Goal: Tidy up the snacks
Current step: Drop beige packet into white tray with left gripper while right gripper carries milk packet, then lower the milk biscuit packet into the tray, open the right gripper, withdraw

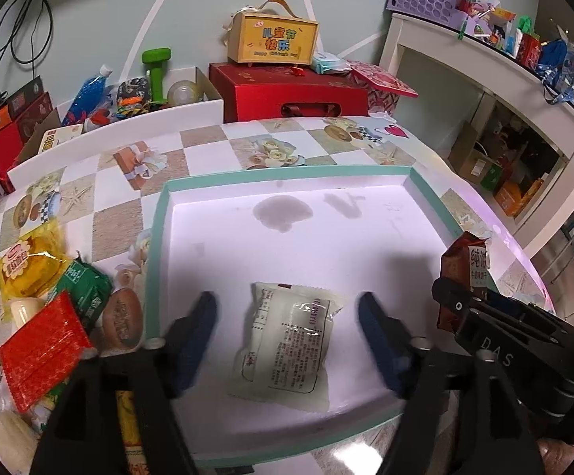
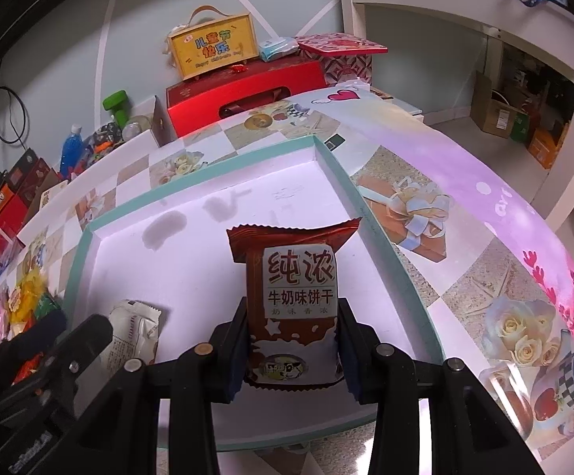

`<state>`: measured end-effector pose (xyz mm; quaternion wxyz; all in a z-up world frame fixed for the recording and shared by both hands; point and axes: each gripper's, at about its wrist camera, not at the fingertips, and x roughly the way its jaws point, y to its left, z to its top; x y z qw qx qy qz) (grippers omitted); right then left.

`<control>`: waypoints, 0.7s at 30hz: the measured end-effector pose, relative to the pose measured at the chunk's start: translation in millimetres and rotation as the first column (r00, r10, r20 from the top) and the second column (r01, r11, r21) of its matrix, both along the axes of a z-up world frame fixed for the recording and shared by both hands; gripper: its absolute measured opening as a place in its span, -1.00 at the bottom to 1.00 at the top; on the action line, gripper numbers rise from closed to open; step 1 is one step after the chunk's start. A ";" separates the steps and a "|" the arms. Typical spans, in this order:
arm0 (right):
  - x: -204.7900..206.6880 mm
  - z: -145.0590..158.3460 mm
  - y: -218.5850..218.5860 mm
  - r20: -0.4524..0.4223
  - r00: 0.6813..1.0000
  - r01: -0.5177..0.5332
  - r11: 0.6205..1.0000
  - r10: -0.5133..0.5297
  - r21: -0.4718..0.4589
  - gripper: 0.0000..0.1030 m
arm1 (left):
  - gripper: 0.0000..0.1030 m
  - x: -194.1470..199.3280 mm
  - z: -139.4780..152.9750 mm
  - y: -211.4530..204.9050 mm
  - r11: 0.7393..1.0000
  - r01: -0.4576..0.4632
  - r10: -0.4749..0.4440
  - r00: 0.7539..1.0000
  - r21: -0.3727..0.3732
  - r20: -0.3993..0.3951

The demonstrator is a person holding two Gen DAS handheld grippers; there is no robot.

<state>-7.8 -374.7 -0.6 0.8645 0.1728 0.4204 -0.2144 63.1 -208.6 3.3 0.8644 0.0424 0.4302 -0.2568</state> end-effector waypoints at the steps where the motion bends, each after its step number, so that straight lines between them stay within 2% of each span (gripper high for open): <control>1: -0.2 0.7 -0.3 0.007 1.000 0.005 1.000 -0.005 -0.001 -0.13 | 0.64 0.4 1.2 1.8 1.000 -0.006 0.006 1.000 -0.002 0.000; 10: 0.2 3.5 3.6 0.007 1.000 -0.001 1.000 0.001 -0.008 -0.12 | 0.64 6.9 0.7 17.3 0.997 -0.071 0.071 0.997 0.019 -0.008; 11: 0.8 3.0 4.4 0.005 1.000 -0.003 1.000 0.003 -0.011 0.01 | 0.65 7.3 0.2 18.2 0.997 -0.078 0.078 0.997 0.023 -0.007; 12: 1.2 2.4 4.6 0.004 1.000 -0.004 1.000 0.004 -0.007 0.42 | 0.75 7.7 -0.3 20.2 0.995 -0.094 0.094 0.996 0.030 -0.002; 14: 1.0 1.4 3.9 0.021 1.000 0.001 1.000 -0.001 0.005 0.94 | 1.00 9.0 -1.6 23.0 0.992 -0.117 0.117 0.993 0.036 0.001; 15: 0.8 1.4 3.3 0.027 1.000 0.005 1.000 -0.005 0.006 1.00 | 1.00 9.7 -1.8 25.6 0.991 -0.127 0.127 0.992 0.030 0.002; 21: 1.3 0.2 1.5 0.028 1.000 0.013 1.000 -0.014 0.012 1.00 | 1.00 13.0 -3.6 34.4 0.985 -0.169 0.168 0.986 0.038 0.014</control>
